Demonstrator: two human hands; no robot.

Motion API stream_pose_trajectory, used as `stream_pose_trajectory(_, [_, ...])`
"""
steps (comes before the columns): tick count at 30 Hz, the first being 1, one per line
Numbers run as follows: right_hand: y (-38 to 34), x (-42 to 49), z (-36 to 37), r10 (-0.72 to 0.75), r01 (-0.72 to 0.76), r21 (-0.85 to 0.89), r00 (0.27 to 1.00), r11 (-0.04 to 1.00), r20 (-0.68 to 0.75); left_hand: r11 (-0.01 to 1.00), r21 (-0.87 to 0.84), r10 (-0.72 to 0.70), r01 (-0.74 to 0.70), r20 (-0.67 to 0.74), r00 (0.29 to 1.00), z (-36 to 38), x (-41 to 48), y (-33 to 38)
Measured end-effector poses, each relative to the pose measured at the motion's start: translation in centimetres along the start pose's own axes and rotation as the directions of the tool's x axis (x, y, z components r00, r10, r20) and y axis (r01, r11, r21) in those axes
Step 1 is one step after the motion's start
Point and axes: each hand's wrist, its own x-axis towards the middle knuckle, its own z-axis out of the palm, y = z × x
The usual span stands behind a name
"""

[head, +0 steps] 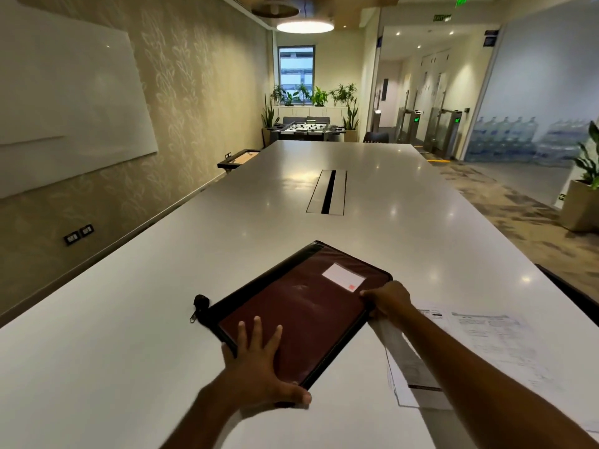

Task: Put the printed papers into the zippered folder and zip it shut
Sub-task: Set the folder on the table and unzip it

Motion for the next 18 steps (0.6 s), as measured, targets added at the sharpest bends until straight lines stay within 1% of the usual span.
stream_pose_trajectory(2, [0.0, 0.1, 0.8, 0.023, -0.023, -0.026, 1.0, 0.999, -0.004, 1.0, 0.028, 0.007, -0.006, -0.042, 0.999, 0.2, 0.2, -0.3])
stream_pose_trajectory(4, [0.2, 0.2, 1.4, 0.056, -0.056, -0.003, 0.998, 0.998, -0.009, 0.997, 0.067, 0.039, -0.036, -0.056, 0.998, -0.7, 0.3, -1.6])
stream_pose_trajectory(7, [0.7, -0.2, 2.1, 0.075, -0.079, 0.052, 0.994, 0.996, 0.078, 0.992, 0.101, 0.072, -0.07, -0.007, 0.997, -2.7, 0.3, -3.9])
stream_pose_trajectory(9, [0.7, -0.5, 2.1, 0.048, -0.055, 0.085, 0.995, 0.995, 0.083, 0.994, 0.09, 0.057, -0.06, 0.041, 0.998, -3.7, 0.3, -4.5])
stream_pose_trajectory(12, [0.9, -0.1, 1.0, 0.003, -0.003, -0.034, 1.0, 0.999, 0.002, 0.995, 0.098, 0.028, -0.036, 0.08, 0.996, -3.6, 0.0, -3.6])
stream_pose_trajectory(16, [1.3, 0.5, 0.0, 0.036, -0.033, -0.049, 0.998, 0.998, 0.056, 0.996, 0.089, -0.001, -0.005, 0.073, 0.997, -3.1, -0.1, -2.7])
stream_pose_trajectory(18, [1.2, 0.8, -0.1, 0.025, -0.019, -0.091, 0.997, 0.996, 0.071, 0.995, 0.104, -0.008, -0.002, 0.094, 0.996, -3.4, 0.0, -2.8])
